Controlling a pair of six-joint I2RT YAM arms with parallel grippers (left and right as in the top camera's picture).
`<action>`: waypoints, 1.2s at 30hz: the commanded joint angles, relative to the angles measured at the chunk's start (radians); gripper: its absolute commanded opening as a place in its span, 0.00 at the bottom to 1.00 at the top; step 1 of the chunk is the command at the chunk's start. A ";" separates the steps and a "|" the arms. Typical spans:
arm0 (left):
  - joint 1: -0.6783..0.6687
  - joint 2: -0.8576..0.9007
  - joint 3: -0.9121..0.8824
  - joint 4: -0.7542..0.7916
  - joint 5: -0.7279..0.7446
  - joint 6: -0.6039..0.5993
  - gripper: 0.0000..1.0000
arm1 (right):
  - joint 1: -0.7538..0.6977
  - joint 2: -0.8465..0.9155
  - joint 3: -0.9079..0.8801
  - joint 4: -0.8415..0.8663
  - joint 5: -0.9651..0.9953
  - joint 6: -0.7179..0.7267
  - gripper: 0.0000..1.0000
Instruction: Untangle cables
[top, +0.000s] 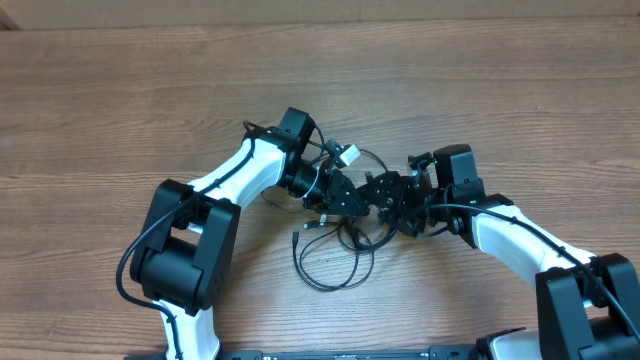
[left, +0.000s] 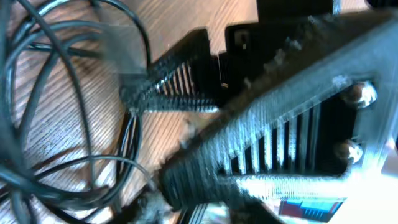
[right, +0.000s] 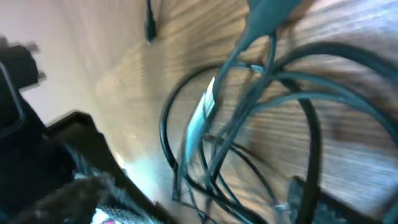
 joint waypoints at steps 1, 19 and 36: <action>-0.003 -0.006 0.007 -0.002 -0.025 0.016 0.42 | 0.003 0.000 0.002 -0.012 -0.018 -0.078 1.00; 0.070 -0.130 0.008 -0.067 -0.342 -0.021 0.40 | -0.010 0.000 0.015 -0.047 -0.162 -0.137 0.49; -0.068 -0.177 0.007 -0.162 -0.412 0.102 0.50 | 0.009 0.000 0.083 0.031 -0.138 -0.006 0.04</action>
